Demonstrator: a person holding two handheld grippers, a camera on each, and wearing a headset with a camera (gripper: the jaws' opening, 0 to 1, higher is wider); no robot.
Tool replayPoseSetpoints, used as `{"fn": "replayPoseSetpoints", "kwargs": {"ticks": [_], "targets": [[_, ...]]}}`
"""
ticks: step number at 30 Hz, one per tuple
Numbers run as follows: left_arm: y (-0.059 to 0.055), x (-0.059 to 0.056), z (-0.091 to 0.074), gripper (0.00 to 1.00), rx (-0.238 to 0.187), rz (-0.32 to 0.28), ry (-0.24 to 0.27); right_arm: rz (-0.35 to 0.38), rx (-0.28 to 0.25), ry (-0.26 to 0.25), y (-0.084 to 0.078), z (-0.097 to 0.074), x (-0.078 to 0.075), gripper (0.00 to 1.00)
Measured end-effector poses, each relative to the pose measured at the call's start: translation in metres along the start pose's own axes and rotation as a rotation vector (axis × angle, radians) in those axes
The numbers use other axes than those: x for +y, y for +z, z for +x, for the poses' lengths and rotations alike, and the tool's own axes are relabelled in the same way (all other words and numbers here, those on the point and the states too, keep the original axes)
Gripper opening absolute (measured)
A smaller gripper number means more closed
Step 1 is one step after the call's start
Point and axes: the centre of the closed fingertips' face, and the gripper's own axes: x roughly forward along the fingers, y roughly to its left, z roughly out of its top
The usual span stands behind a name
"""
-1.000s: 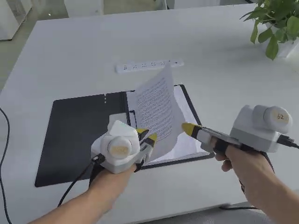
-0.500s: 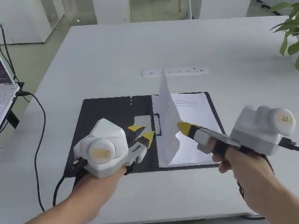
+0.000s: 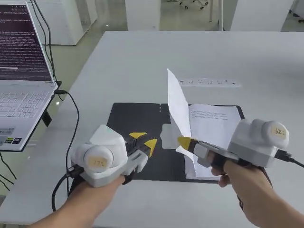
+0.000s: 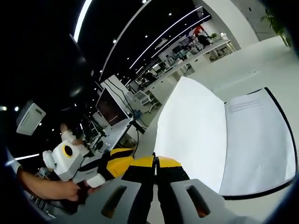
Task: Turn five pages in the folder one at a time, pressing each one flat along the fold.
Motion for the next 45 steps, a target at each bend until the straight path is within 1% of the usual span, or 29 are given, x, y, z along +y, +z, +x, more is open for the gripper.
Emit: {"fn": "replayPoseSetpoints", "kwargs": {"ticks": [5,10,12,13,15,16,18,20,21,23,24,29,33,34,36,37,38,41,43,45], "targets": [[-0.004,0.010,-0.008,0.12,0.008,0.001,0.014,0.004,0.040,0.003,-0.012,0.021,0.003,0.00],[-0.010,0.019,-0.015,0.13,0.015,0.007,0.024,0.017,0.085,-0.006,-0.028,0.038,-0.002,0.00],[-0.014,0.024,-0.017,0.13,0.025,-0.002,0.031,0.016,0.105,-0.010,-0.035,0.046,-0.004,0.00],[-0.015,0.026,-0.018,0.13,0.024,-0.005,0.034,0.020,0.125,-0.013,-0.041,0.050,-0.006,0.00],[-0.021,0.031,-0.020,0.13,0.040,-0.007,0.043,0.015,0.142,-0.014,-0.047,0.055,-0.007,0.00],[-0.024,0.033,-0.021,0.13,0.045,-0.011,0.043,0.011,0.166,-0.021,-0.053,0.060,-0.010,0.00],[-0.030,0.036,-0.021,0.13,0.060,-0.010,0.046,0.002,0.179,-0.022,-0.059,0.066,-0.010,0.00],[-0.036,0.040,-0.020,0.13,0.076,-0.015,0.049,-0.016,0.214,-0.028,-0.068,0.073,-0.013,0.00],[-0.038,0.041,-0.020,0.13,0.078,-0.022,0.051,-0.015,0.217,-0.026,-0.070,0.076,-0.014,0.00],[-0.042,0.042,-0.019,0.13,0.092,-0.029,0.050,-0.015,0.242,-0.035,-0.077,0.081,-0.015,0.00],[-0.045,0.042,-0.018,0.13,0.103,-0.021,0.049,-0.018,0.254,-0.033,-0.081,0.085,-0.016,0.00],[-0.055,0.040,-0.012,0.13,0.131,-0.019,0.038,-0.031,0.300,-0.034,-0.095,0.095,-0.019,0.00],[-0.062,0.038,-0.006,0.13,0.149,-0.020,0.032,-0.035,0.317,-0.036,-0.107,0.098,-0.023,0.00],[-0.063,0.037,-0.005,0.13,0.150,-0.019,0.033,-0.031,0.319,-0.034,-0.109,0.098,-0.024,0.02],[-0.067,0.037,-0.002,0.13,0.162,-0.024,0.032,-0.006,0.323,-0.016,-0.114,0.097,-0.021,0.04],[-0.068,0.037,-0.001,0.13,0.161,-0.025,0.032,-0.009,0.325,-0.013,-0.116,0.097,-0.020,0.04],[-0.070,0.037,0.001,0.13,0.165,-0.026,0.033,-0.020,0.333,-0.014,-0.120,0.095,-0.020,0.05],[-0.075,0.036,0.006,0.13,0.176,-0.023,0.027,-0.022,0.339,-0.006,-0.124,0.089,-0.020,0.05],[-0.083,0.035,0.010,0.13,0.197,-0.024,0.024,-0.032,0.340,-0.005,-0.124,0.083,-0.022,0.05],[-0.091,0.034,0.016,0.13,0.208,-0.019,0.021,-0.030,0.330,-0.013,-0.120,0.075,-0.028,0.05]]}}
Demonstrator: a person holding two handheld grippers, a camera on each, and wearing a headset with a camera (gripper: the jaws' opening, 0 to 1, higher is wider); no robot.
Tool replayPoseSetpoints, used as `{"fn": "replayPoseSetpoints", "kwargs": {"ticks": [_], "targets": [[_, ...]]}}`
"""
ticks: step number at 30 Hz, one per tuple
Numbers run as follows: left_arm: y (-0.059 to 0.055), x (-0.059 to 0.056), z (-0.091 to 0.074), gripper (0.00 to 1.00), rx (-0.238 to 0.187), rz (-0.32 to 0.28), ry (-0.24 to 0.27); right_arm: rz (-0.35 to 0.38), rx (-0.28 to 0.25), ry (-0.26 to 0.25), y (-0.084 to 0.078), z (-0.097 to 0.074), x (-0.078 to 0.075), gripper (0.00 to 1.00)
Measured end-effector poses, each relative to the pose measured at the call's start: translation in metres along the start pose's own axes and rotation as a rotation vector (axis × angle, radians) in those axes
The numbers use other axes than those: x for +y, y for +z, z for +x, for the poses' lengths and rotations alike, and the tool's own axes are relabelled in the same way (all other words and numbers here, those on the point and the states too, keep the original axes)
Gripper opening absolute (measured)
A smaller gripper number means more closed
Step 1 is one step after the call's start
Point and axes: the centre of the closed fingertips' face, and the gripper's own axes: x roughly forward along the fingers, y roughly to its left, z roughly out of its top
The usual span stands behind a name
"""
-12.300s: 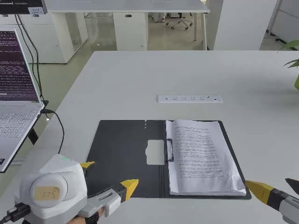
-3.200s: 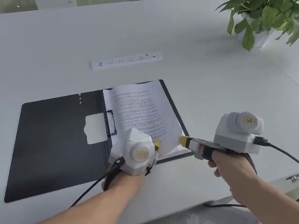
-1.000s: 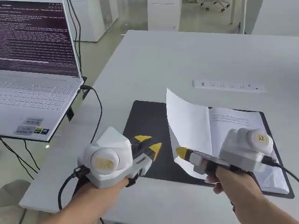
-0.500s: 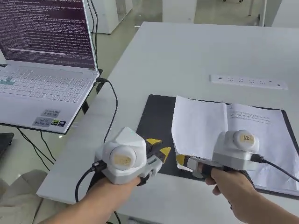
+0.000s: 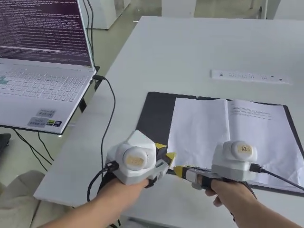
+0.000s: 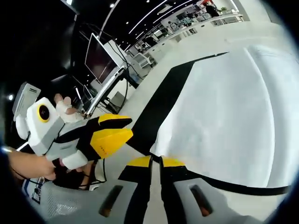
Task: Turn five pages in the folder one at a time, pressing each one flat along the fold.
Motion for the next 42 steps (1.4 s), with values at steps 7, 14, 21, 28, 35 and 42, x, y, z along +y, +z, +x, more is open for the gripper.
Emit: {"fn": "replayPoseSetpoints", "kwargs": {"ticks": [7,14,21,28,35,42], "targets": [[-0.021,-0.012,0.020,0.14,0.068,0.017,-0.017,0.055,-0.076,-0.041,0.017,-0.029,-0.030,0.05],[-0.031,-0.018,0.036,0.14,0.095,0.027,-0.021,0.077,-0.120,-0.061,0.027,-0.045,-0.049,0.05],[-0.042,-0.013,0.049,0.15,0.118,0.028,0.012,0.115,-0.176,-0.054,0.041,-0.056,-0.062,0.05],[-0.044,-0.010,0.051,0.12,0.110,0.033,0.035,0.151,-0.209,-0.054,0.054,-0.060,-0.072,0.04],[-0.044,-0.009,0.050,0.12,0.074,0.023,0.031,0.164,-0.220,-0.057,0.065,-0.057,-0.076,0.03],[-0.043,-0.009,0.050,0.12,0.071,0.020,0.037,0.194,-0.223,-0.061,0.080,-0.053,-0.083,0.01]]}}
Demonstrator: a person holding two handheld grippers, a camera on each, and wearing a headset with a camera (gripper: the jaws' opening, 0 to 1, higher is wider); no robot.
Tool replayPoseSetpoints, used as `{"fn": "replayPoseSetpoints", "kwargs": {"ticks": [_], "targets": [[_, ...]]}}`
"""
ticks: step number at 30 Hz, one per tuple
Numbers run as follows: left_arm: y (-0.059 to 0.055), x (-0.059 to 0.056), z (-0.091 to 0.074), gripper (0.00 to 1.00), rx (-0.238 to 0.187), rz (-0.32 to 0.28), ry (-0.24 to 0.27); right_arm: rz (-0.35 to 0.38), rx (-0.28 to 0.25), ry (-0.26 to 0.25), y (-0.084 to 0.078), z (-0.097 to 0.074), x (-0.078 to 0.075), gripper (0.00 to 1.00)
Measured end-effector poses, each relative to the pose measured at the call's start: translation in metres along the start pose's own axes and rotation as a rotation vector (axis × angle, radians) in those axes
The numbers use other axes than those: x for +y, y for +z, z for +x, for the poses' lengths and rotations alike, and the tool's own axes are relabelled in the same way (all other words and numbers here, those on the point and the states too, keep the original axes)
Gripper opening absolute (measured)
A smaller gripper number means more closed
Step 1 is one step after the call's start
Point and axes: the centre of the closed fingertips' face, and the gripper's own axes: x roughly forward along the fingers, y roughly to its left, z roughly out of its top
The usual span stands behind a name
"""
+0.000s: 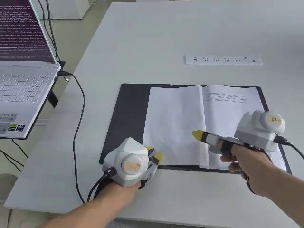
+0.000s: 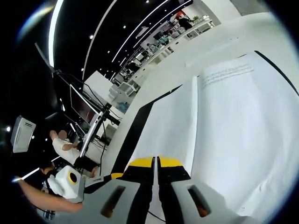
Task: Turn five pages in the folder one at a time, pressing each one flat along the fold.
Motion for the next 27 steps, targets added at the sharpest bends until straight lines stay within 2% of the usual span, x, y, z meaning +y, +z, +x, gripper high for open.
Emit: {"fn": "replayPoseSetpoints", "kwargs": {"ticks": [2,5,8,9,11,12,14,16,17,18,19,20,23,27], "targets": [[0.000,0.000,0.000,0.12,-0.002,-0.005,0.004,0.020,0.005,-0.003,0.003,0.003,-0.003,0.00],[0.000,0.000,0.001,0.12,-0.005,-0.010,0.008,0.107,0.011,-0.009,0.009,0.008,-0.009,0.00],[-0.001,0.000,0.002,0.12,-0.003,-0.008,0.008,0.139,0.011,-0.019,0.016,0.012,-0.016,0.00],[0.000,0.000,0.002,0.12,-0.003,-0.004,0.007,0.148,0.002,-0.015,0.022,0.016,-0.021,0.00],[0.000,0.000,0.003,0.12,-0.002,-0.002,0.006,0.214,-0.008,-0.027,0.030,0.021,-0.031,0.00],[0.000,0.000,0.003,0.12,-0.002,0.002,0.006,0.216,-0.011,-0.025,0.032,0.022,-0.033,0.00],[-0.001,0.000,0.004,0.12,-0.001,0.001,0.006,0.263,-0.014,-0.040,0.040,0.029,-0.045,0.00],[0.000,-0.001,0.004,0.12,0.002,0.006,0.005,0.287,-0.037,-0.033,0.050,0.034,-0.051,0.00],[0.000,-0.001,0.004,0.12,0.004,0.008,0.003,0.328,-0.048,-0.045,0.055,0.037,-0.057,0.00],[0.000,-0.001,0.004,0.12,0.005,0.009,0.003,0.331,-0.054,-0.056,0.058,0.038,-0.062,0.00],[0.000,-0.001,0.005,0.12,0.006,0.010,0.001,0.338,-0.055,-0.053,0.061,0.041,-0.066,0.00],[0.000,-0.001,0.005,0.12,0.008,0.011,0.000,0.384,-0.060,-0.027,0.065,0.044,-0.064,0.00],[0.000,-0.001,0.006,0.12,0.010,0.014,-0.001,0.379,-0.074,-0.034,0.074,0.052,-0.071,0.00],[0.000,-0.001,0.006,0.12,0.009,0.017,-0.001,0.408,-0.086,-0.044,0.085,0.061,-0.082,0.00]]}}
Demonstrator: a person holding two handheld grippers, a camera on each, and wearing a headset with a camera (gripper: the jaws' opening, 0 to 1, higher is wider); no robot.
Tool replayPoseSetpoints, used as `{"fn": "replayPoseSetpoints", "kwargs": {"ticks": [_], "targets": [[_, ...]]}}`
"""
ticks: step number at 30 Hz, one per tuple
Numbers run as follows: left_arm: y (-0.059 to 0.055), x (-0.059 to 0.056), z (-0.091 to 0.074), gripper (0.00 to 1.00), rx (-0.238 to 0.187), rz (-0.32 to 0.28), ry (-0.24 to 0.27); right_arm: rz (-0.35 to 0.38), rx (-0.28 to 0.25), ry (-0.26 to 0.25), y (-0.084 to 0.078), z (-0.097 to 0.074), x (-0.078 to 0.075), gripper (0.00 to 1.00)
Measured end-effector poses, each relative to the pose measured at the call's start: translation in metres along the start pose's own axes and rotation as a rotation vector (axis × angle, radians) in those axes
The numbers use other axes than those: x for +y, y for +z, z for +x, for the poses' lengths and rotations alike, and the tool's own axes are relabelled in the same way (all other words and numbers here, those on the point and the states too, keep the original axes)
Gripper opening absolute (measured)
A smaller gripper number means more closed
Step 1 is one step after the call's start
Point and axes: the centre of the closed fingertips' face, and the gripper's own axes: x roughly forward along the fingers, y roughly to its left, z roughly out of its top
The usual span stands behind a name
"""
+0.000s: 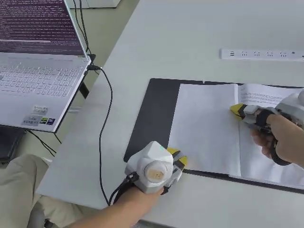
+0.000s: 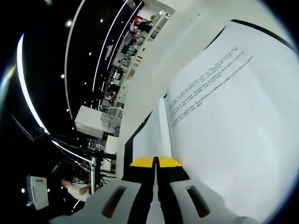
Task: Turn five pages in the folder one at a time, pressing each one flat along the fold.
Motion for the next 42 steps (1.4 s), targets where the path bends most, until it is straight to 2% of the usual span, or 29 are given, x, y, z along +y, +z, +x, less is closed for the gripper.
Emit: {"fn": "replayPoseSetpoints", "kwargs": {"ticks": [3,11,18,23,26,29,34,42], "targets": [[0.001,0.000,0.000,0.12,-0.002,0.006,-0.001,0.039,-0.020,0.014,0.007,0.005,0.002,0.00],[0.001,0.000,0.000,0.11,-0.004,0.009,-0.003,0.079,-0.093,0.001,0.036,0.025,0.000,0.00],[0.001,0.001,0.000,0.11,-0.007,0.014,-0.003,0.025,-0.109,-0.016,0.052,0.044,0.005,0.00],[0.000,0.002,0.001,0.11,-0.009,0.009,-0.001,0.048,-0.152,-0.016,0.068,0.051,0.001,0.00],[0.000,0.002,0.000,0.11,-0.010,0.010,-0.001,0.050,-0.164,-0.016,0.070,0.051,0.000,0.00],[0.000,0.002,0.001,0.11,-0.011,0.009,-0.001,0.037,-0.159,-0.021,0.067,0.049,0.002,0.00],[0.000,0.002,0.000,0.11,-0.012,0.014,-0.001,0.065,-0.099,-0.011,0.050,0.039,0.001,0.00],[-0.001,0.002,0.001,0.11,-0.010,0.012,0.000,0.101,-0.031,0.025,0.022,0.017,0.001,0.00]]}}
